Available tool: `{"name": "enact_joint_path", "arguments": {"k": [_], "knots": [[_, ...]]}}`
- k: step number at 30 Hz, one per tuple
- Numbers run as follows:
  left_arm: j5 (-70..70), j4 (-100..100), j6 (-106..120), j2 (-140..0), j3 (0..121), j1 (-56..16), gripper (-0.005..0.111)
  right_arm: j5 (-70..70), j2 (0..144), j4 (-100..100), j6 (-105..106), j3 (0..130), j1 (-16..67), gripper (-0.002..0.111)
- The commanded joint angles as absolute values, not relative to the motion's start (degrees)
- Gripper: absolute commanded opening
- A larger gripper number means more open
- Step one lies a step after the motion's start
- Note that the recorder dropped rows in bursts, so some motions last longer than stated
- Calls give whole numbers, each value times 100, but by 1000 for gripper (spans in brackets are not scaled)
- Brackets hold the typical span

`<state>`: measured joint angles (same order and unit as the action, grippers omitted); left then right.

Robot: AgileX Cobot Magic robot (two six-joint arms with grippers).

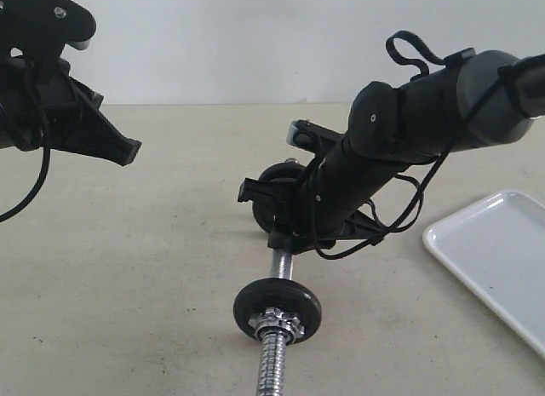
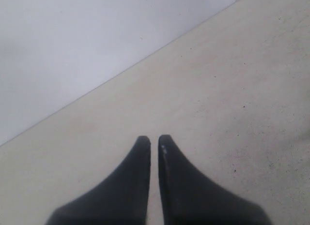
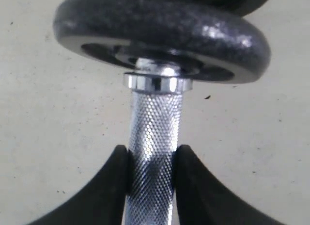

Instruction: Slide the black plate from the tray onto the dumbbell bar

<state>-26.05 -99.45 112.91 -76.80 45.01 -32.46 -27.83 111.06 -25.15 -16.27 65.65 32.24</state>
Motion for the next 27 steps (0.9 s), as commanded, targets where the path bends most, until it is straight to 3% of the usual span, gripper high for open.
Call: {"name": "enact_joint_path", "arguments": {"k": [1,27], "knots": [[-2560,-9995,11280,-7637,4531,-3259,4,-3192,11269,-1718,-1586,6462,2785,0],[-2560,-9995,11359,-7637,4531,-3259,4,-3388,11269,-856,-884,6462,1697,0]]}}
